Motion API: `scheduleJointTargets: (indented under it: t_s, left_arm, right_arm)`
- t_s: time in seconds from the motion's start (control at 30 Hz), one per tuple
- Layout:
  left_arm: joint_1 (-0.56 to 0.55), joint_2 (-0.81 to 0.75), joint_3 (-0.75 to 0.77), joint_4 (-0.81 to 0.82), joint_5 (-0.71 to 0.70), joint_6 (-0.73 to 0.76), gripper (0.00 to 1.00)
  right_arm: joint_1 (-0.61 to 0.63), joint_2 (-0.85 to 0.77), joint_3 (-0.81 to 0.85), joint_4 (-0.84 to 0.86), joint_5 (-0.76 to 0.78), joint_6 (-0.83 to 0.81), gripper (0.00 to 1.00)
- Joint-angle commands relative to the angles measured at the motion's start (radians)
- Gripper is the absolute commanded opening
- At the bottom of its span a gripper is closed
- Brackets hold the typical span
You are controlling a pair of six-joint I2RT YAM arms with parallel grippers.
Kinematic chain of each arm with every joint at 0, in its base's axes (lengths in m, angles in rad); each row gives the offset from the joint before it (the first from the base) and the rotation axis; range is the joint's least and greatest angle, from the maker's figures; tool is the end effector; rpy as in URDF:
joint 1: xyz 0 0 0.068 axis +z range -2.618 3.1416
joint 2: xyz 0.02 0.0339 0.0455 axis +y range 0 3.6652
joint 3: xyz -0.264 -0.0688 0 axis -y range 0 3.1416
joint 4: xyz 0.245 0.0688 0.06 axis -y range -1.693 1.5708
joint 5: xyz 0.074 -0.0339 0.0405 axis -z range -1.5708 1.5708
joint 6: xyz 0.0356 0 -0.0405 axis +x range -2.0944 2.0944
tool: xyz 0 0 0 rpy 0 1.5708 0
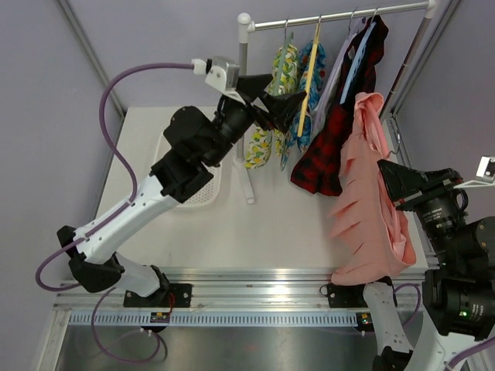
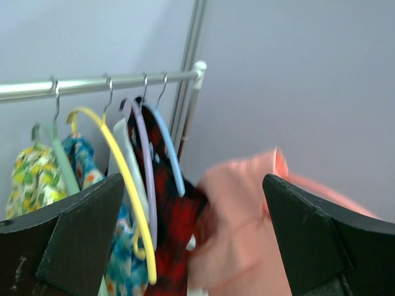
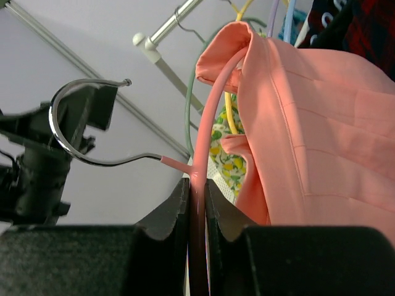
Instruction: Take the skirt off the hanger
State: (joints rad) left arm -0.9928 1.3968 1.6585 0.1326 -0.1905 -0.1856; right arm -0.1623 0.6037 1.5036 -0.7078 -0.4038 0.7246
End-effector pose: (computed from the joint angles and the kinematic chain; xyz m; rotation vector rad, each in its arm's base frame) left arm 0.1674 -0.2443 0.5367 0.3190 1.1926 -0.9210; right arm 0.0148 0.0117 0.5130 0.2852 1.4066 0.7428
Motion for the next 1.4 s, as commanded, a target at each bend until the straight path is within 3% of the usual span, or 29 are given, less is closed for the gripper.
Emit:
scheduleJointTargets:
  t_s: [0.0, 0.27, 0.47, 0.7, 0.83, 0.93, 0.97, 1.17, 1.2, 1.23, 1.37]
  left_arm:
    - [0.077, 0.134, 0.107, -0.067, 0.308, -0.116, 0.99]
    - [0.076, 0.344, 0.394, -0.223, 0.640, -0.167, 0.99]
    - [0.043, 0.357, 0.354, -0.240, 0.623, -0.144, 0.99]
    - [0.029, 0.373, 0.354, -0.200, 0.484, -0.126, 0.97]
    - [0.029, 0.381, 0.366, -0.203, 0.432, -0.109, 0.75]
    - [0.028, 0.380, 0.368, -0.215, 0.384, -0.086, 0.65]
    - [0.029, 0.381, 0.379, -0.218, 0.372, -0.072, 0.52]
    - [0.031, 0.401, 0.422, -0.263, 0.235, -0.020, 0.33]
    - [0.033, 0.403, 0.435, -0.266, 0.218, -0.015, 0.11]
    - [0.033, 0.403, 0.446, -0.275, 0.195, -0.014, 0.00]
    - [0.048, 0.403, 0.468, -0.312, 0.183, 0.011, 0.00]
  right_arm:
    - [0.015, -0.037, -0.037, 0.073, -0.056, 0.051, 0.00]
    - [0.017, -0.048, -0.043, 0.096, -0.079, 0.070, 0.00]
    - [0.026, -0.042, -0.054, 0.114, -0.084, 0.073, 0.00]
    - [0.041, -0.036, -0.040, 0.111, -0.104, 0.091, 0.00]
    - [0.050, -0.036, -0.028, 0.108, -0.116, 0.096, 0.00]
    - [0.055, -0.032, -0.019, 0.105, -0.127, 0.102, 0.00]
    - [0.058, -0.035, -0.019, 0.102, -0.127, 0.102, 0.00]
    - [0.060, -0.051, -0.032, 0.096, -0.155, 0.125, 0.00]
    - [0.060, -0.059, -0.034, 0.090, -0.158, 0.131, 0.00]
    - [0.060, -0.062, -0.033, 0.081, -0.159, 0.128, 0.00]
    - [0.060, -0.076, 0.004, -0.019, -0.145, 0.087, 0.00]
